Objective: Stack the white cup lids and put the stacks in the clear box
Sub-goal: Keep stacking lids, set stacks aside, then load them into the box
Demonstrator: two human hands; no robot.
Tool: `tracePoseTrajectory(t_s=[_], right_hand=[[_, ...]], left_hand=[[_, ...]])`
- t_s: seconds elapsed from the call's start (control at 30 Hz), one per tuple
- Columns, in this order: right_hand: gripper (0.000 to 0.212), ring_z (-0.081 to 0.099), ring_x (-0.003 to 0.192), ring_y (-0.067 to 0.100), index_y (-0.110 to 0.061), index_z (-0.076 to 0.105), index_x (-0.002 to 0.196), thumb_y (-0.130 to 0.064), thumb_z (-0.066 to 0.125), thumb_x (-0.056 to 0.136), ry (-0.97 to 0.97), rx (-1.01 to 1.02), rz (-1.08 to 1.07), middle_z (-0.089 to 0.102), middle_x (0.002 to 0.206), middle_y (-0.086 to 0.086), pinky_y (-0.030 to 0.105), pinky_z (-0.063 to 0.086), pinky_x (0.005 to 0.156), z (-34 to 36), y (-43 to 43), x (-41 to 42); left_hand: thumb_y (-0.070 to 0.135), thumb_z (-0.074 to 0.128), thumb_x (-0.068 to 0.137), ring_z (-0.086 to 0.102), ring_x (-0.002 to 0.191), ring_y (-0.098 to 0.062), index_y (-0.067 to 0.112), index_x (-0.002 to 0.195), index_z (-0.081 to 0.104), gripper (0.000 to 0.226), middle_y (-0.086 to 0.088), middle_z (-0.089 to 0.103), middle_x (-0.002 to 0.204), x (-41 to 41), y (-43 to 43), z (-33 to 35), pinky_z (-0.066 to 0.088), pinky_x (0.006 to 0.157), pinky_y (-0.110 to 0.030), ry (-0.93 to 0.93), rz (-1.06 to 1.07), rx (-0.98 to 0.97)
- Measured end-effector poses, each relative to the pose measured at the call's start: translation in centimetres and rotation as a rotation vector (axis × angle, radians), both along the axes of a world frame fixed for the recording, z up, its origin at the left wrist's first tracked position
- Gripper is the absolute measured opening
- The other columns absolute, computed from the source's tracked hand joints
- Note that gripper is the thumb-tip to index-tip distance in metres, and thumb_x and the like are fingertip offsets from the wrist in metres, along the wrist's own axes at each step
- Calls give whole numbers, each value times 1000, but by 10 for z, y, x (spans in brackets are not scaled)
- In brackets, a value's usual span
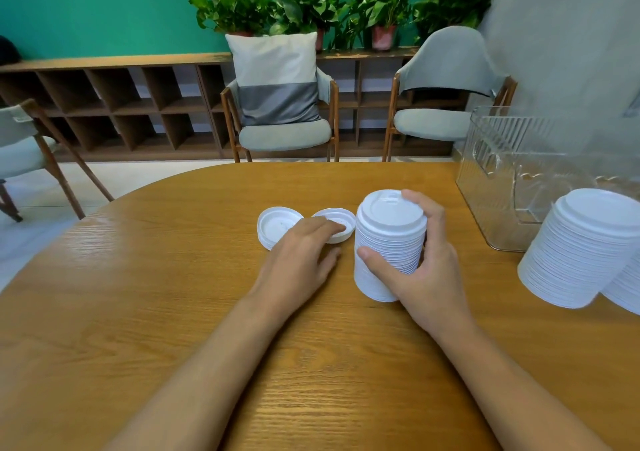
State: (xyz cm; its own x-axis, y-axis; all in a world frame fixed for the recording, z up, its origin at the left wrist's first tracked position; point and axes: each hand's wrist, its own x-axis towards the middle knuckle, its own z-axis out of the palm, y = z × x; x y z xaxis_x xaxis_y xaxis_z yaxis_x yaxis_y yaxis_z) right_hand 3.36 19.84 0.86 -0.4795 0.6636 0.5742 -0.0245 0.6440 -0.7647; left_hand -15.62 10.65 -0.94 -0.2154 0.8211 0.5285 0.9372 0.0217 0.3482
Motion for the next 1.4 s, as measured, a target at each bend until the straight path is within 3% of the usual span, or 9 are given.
tracePoseTrajectory(t_s=[0.23,0.43,0.53,0.6,0.73,0.9,1.0,1.13,1.4], right_hand=[[79,54,126,-5,-42,41,139,-46,86,74,11,-12,0,50,136,-38,11,43,99,1,-2,-1],[80,49,128,-10,-46,38,138,-47,89,77,8,4,17,46,136,-44,6,39,99,0,-2,-1],[77,50,132,-1,-43,40,140,-56,81,76,20,2,24,48,140,-35,12,40,104,0,-3,-2],[74,50,133,2,-39,43,140,-59,76,78,42,-16,15,50,141,-29,18,41,107,0,-3,-2],[67,54,133,12,-35,49,138,-55,77,81,91,-33,-3,56,138,-19,43,49,108,1,-4,-1],[67,57,131,19,-30,52,138,-54,77,81,93,-31,20,59,137,-17,50,53,102,1,-6,-1],[71,57,132,19,-34,49,143,-54,77,81,77,-37,39,59,140,-16,50,54,102,1,-8,-2],[79,56,133,16,-46,37,149,-53,77,82,62,-42,82,58,141,-12,46,53,105,4,-11,-2],[85,57,133,14,-54,29,153,-53,77,83,39,-28,142,58,142,-12,48,50,109,6,-16,-4]], left_hand=[[7,69,97,70,98,-24,17,117,77,24,3,75,107,0,2,-3,58,74,-45,-1,62,6],[14,67,100,66,86,-20,13,111,74,13,4,61,103,-4,2,-2,55,73,-41,-53,35,23],[12,64,102,56,88,-5,9,112,71,12,4,59,101,2,0,12,44,81,-18,-185,34,191],[13,60,104,56,93,-3,10,114,69,13,3,60,103,3,0,21,40,84,-14,-287,66,280],[26,50,109,61,109,-9,20,128,65,25,5,63,118,0,-2,29,49,93,-29,-509,59,362],[25,47,113,61,128,-11,22,143,60,33,6,67,135,3,-7,43,50,110,-44,-759,71,438],[29,49,112,64,126,-18,23,138,64,30,7,70,131,7,-10,49,53,105,-55,-834,63,488],[27,54,110,68,116,-25,21,124,69,21,1,74,119,12,-12,59,57,97,-55,-883,49,516],[23,64,105,73,98,-17,8,116,73,22,-5,79,111,9,-11,66,58,82,-30,-1212,20,553]])
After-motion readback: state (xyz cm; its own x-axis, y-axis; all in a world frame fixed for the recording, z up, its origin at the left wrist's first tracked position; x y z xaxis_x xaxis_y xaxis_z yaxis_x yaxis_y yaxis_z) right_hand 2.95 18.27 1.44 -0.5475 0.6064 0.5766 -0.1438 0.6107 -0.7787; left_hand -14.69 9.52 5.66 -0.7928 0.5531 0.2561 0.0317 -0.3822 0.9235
